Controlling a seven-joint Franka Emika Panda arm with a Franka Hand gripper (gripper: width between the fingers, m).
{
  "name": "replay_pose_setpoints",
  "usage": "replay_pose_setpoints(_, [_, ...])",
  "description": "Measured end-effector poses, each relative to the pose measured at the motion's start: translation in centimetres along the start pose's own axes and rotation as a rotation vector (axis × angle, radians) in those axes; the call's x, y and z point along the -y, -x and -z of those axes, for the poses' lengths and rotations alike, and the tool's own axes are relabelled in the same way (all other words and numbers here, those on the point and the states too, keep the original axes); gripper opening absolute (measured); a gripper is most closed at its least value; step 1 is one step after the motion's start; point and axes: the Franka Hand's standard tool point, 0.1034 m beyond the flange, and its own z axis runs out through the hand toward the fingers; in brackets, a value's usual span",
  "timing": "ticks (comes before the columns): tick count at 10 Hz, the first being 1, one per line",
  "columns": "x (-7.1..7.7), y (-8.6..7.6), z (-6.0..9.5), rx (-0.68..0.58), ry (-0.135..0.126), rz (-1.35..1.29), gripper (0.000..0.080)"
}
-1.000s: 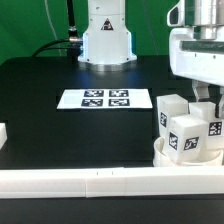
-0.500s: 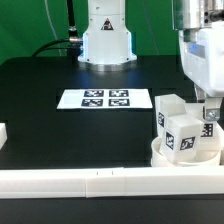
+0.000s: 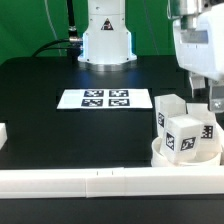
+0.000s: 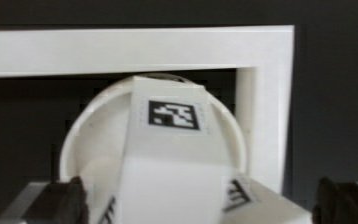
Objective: Assemble stool
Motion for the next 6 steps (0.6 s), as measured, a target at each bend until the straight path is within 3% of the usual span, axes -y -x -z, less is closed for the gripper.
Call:
replay_pose_setpoints(1, [0.59,0.05,0.86,0.006,-0.017,0.013,0.0648])
replay_pose_setpoints(3, [0.41,0.04,0.62,0.003,-0.012,0.060,0.0649])
replay_pose_setpoints(6, [0.36,0.15,0.60,-0.010,0.003,0.446,0.0649])
